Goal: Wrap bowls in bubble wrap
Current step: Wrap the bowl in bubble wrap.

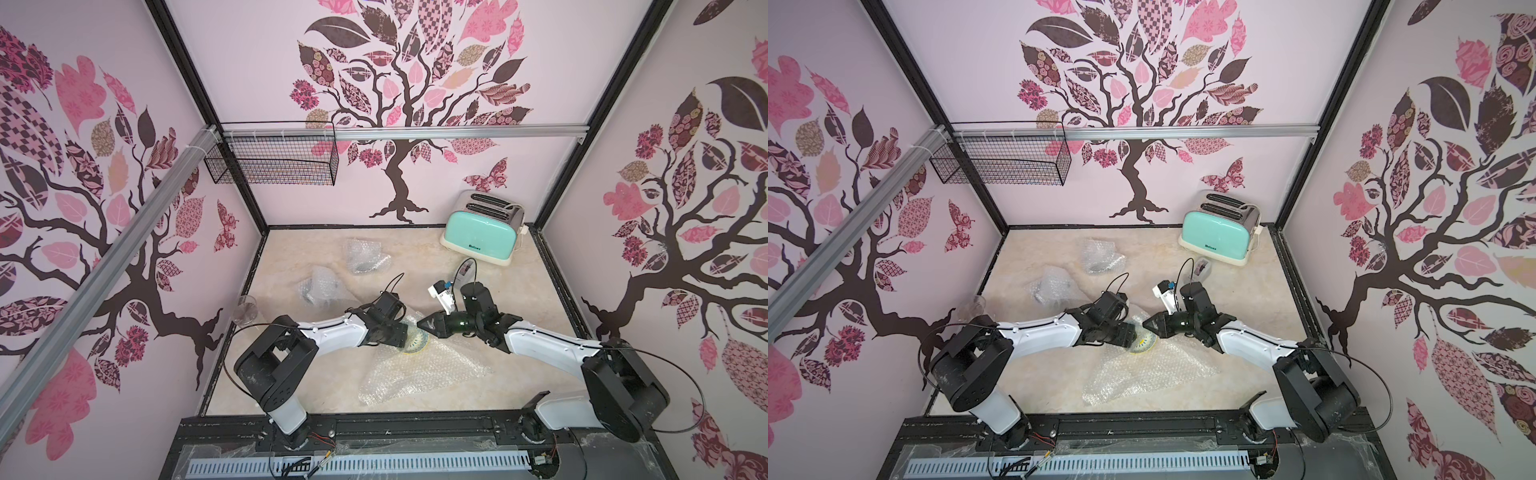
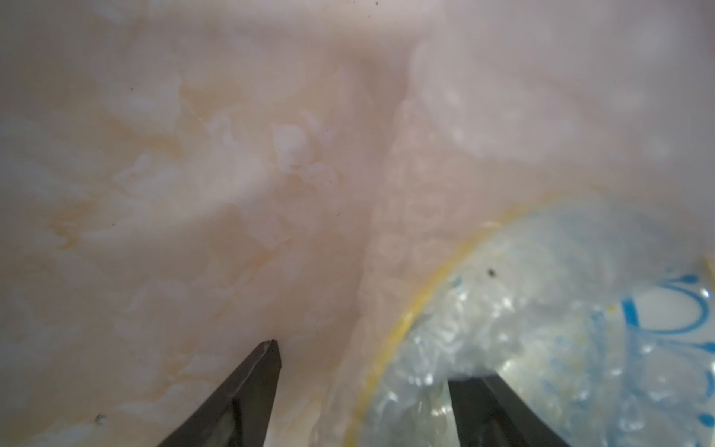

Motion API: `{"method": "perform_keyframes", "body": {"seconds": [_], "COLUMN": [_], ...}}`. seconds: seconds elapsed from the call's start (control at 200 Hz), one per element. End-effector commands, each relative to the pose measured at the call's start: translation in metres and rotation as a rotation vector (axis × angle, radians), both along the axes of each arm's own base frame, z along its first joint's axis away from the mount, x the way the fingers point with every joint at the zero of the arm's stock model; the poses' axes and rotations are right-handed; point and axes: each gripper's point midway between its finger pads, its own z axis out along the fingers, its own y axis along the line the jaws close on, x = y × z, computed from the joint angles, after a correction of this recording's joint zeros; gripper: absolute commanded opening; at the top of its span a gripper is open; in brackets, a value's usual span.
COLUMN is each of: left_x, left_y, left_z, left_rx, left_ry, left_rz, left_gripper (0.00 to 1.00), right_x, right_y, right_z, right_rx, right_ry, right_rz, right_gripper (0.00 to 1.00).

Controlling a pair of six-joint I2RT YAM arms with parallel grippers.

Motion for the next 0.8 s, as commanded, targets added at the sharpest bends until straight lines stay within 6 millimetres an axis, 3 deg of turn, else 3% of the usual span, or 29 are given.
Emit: {"method": "perform_keyframes", "body": {"seconds": [0.0,0.5,0.795], "left_x": [-0.014,-0.018,-0.020], "left_y": [0.006,0.006,0.016], "left_z": [-0.022,-0.020,0.012], "left_rx": [0.049,0.032,0.020], "left_ry": [0.073,0.072,0.036], "left_rz": [-0.012,-0.008,0.044], "left_gripper": [0.73,0.72,0.79], "right_x": [-0.016,-0.013,-0.013], "right_y": [0.010,0.022,0.016], "right_z": [-0.005,-0.049,-0.061], "right_rx": [0.011,-0.050,-0.120], "right_ry": [0.023,0.093,0.101], "right_rz": [0.088,0.097,0.086], "right_gripper": [0.11,0.11,0.13]}}
